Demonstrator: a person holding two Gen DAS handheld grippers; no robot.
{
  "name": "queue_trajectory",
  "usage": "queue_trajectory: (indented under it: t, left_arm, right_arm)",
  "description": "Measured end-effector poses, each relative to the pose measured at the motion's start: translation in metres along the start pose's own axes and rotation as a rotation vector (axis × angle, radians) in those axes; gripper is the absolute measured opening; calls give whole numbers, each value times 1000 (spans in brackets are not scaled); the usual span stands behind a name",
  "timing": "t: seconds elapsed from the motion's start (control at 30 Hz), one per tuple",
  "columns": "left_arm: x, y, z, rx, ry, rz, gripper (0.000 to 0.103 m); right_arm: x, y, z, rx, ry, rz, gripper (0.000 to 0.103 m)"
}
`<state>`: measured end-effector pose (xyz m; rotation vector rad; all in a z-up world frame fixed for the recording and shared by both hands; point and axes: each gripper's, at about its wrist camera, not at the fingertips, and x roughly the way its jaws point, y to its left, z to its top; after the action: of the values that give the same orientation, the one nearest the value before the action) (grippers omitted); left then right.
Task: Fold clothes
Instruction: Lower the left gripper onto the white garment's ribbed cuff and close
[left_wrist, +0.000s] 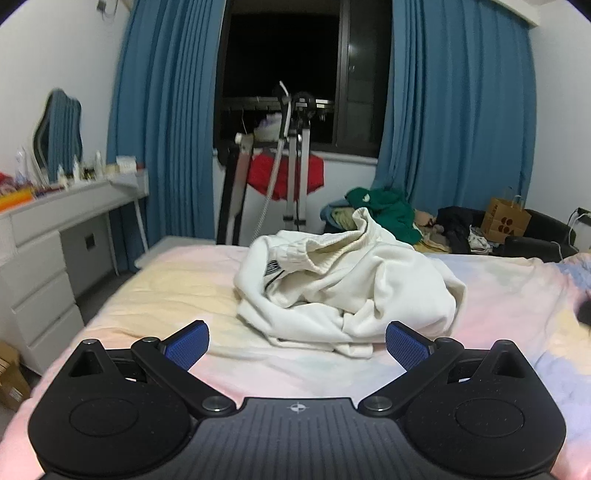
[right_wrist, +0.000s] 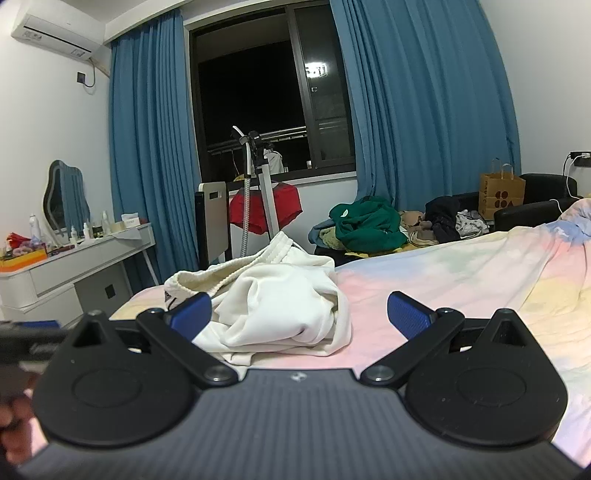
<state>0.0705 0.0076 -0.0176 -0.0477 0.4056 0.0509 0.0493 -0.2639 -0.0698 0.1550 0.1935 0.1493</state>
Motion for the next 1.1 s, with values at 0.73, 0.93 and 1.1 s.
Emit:
queue_trajectory:
  t: [0.73,0.93,1.1]
  left_arm:
    - [233,-13,57,24,30,75,80]
    - [234,-30,48,110,-2,76,83]
    - [262,-23,64,76,3,137,70]
  right_arm:
    - [67,-43,-32,186,85,-49,103]
    - [72,-44,-35,197,111,-46,103]
    - [72,-43,-36,197,114,-48,103]
